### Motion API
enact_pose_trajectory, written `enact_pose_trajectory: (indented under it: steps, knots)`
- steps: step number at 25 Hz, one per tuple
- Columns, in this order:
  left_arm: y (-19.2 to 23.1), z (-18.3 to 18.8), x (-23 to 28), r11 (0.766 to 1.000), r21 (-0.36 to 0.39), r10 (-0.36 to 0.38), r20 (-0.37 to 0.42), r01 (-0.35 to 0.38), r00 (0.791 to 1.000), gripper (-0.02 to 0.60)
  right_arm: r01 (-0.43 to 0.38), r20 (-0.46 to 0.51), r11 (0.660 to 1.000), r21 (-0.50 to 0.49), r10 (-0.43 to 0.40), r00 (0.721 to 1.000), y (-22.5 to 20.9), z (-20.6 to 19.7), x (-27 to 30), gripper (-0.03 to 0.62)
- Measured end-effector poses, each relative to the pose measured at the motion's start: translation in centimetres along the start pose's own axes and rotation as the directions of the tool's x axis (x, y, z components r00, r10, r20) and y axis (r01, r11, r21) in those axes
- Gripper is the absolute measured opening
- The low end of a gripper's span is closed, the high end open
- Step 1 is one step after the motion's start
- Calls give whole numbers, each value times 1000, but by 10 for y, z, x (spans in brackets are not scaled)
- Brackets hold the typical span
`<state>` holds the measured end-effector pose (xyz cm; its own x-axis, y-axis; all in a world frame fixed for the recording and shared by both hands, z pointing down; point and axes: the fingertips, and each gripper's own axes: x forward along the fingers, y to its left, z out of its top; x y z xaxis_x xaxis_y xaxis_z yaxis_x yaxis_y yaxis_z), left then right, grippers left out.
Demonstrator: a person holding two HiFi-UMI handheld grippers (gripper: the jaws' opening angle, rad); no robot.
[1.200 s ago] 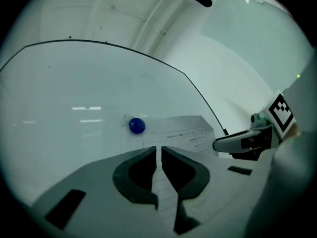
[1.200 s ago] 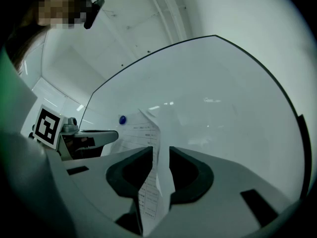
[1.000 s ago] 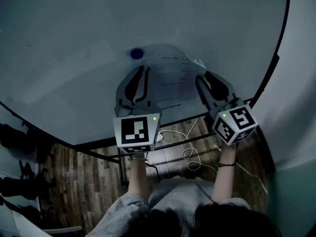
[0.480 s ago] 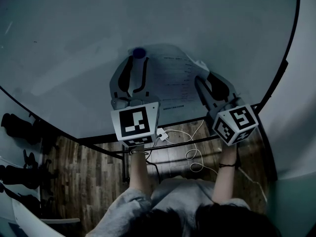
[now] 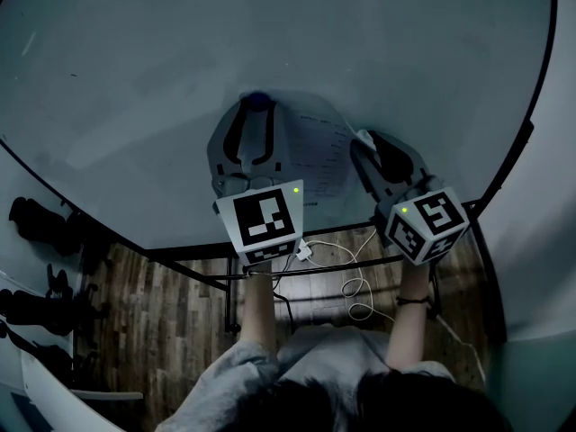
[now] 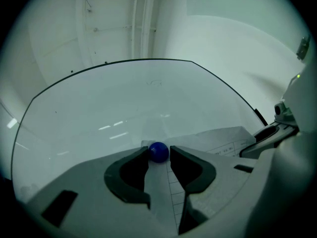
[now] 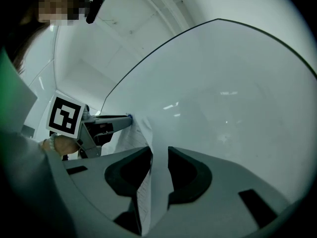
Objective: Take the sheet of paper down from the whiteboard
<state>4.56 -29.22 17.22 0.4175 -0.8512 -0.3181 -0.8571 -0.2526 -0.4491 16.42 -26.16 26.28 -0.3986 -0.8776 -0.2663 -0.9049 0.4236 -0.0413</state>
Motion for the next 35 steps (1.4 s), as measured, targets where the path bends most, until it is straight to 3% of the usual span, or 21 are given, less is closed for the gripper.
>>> enact_pose_trajectory:
  steps: [6,19,35]
  knots:
    - [3,1,-3,1000,8,28,-2,-28,1000,126,-54,1,999,1,54,999,10,-1,4,5]
    - [7,1,-3,999,-25,30,8,-29,1000,124,-92,-15,994,49,93,996,14,-6,5,2]
    - [20,1,1,998,-55,21,7,-21,1000,124,-23,-55,991,133,31,998,10,-12,9,1]
